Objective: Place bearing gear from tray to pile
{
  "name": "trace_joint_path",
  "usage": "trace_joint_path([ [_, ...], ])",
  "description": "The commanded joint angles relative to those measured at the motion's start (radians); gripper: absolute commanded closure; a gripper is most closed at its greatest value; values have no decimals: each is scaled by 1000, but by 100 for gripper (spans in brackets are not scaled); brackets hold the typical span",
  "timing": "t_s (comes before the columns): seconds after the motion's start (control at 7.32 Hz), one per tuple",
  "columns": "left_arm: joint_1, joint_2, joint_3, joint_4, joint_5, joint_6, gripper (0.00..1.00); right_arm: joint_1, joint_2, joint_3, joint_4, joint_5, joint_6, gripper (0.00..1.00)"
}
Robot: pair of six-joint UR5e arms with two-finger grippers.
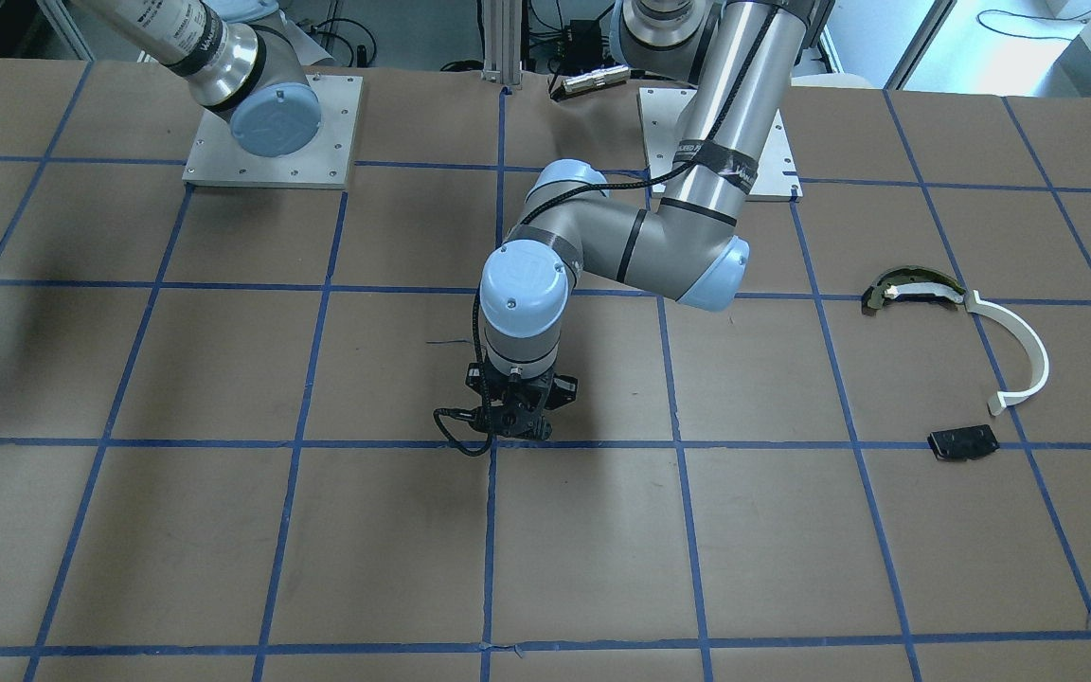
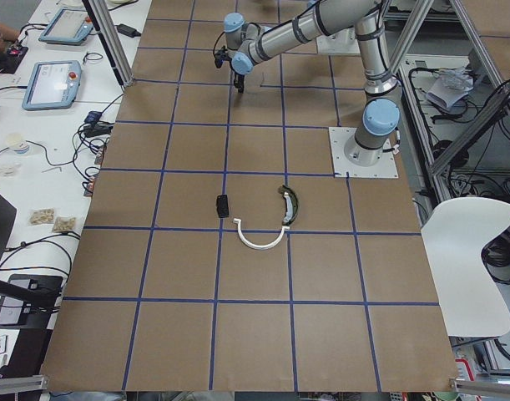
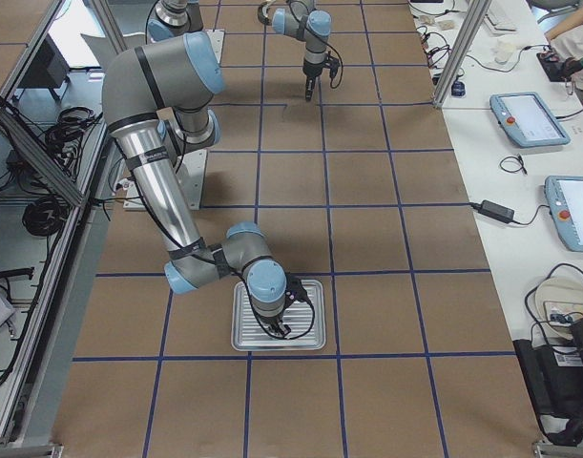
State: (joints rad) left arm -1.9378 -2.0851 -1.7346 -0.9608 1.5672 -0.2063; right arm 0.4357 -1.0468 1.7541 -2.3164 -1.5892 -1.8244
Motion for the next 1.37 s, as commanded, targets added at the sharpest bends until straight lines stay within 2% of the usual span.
trace_joint_path([
  [0.0,73,51,29,-73,7,10,100,0,5,-1,-5,0,-13,55],
  [0.14,156,92,46,-151,-15,34,100,0,5,-2,-6,0,-13,61],
  [0.27,265,135,52,-242,-7,192,100,0,-1,1,8,-12,-24,90],
  [0.41,367,166,49,-274,11,322,100,0,-4,2,15,-8,-51,98],
  [0.68,517,209,30,-288,94,543,100,6,-50,-2,92,-15,-50,99],
  [0.82,605,218,21,-297,143,652,100,15,-144,-2,200,-15,-17,99],
  [1.23,878,217,-15,-285,139,994,100,147,-393,-1,588,-2,273,97],
])
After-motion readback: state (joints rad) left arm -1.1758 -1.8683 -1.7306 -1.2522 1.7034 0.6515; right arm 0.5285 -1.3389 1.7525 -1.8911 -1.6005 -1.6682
